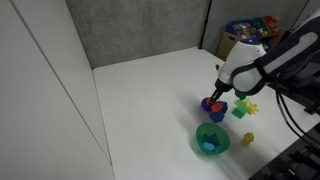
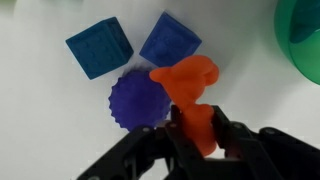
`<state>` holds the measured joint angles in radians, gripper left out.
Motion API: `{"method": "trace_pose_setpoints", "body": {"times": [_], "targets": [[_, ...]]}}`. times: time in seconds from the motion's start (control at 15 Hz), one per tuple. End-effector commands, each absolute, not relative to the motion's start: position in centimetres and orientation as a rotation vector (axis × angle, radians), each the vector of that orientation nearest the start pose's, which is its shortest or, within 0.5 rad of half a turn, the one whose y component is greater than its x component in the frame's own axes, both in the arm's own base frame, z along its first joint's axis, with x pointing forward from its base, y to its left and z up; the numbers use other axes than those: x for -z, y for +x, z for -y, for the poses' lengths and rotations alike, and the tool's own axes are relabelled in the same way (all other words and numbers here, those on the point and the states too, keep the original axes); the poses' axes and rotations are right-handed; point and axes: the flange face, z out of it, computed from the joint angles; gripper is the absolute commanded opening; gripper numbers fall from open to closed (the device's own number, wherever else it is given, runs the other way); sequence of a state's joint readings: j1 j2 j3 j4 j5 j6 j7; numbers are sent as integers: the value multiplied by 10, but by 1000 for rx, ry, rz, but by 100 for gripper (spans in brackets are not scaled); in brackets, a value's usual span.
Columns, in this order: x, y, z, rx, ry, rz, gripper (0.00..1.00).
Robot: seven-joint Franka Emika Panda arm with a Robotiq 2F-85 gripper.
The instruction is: Remove the orange object from the bowl
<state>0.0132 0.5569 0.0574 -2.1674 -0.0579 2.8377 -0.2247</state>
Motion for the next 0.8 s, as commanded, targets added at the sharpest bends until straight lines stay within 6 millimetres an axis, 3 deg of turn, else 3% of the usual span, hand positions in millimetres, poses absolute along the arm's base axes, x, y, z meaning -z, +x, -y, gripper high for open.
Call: {"method": "trace_pose_setpoints", "body": {"times": [0.0, 0.33, 0.73], "targets": [[-143, 575, -43, 185, -3095, 573, 64], [-152, 568, -53, 51, -3089, 576, 99], [-182, 557, -58, -168, -3093, 534, 100]]}}
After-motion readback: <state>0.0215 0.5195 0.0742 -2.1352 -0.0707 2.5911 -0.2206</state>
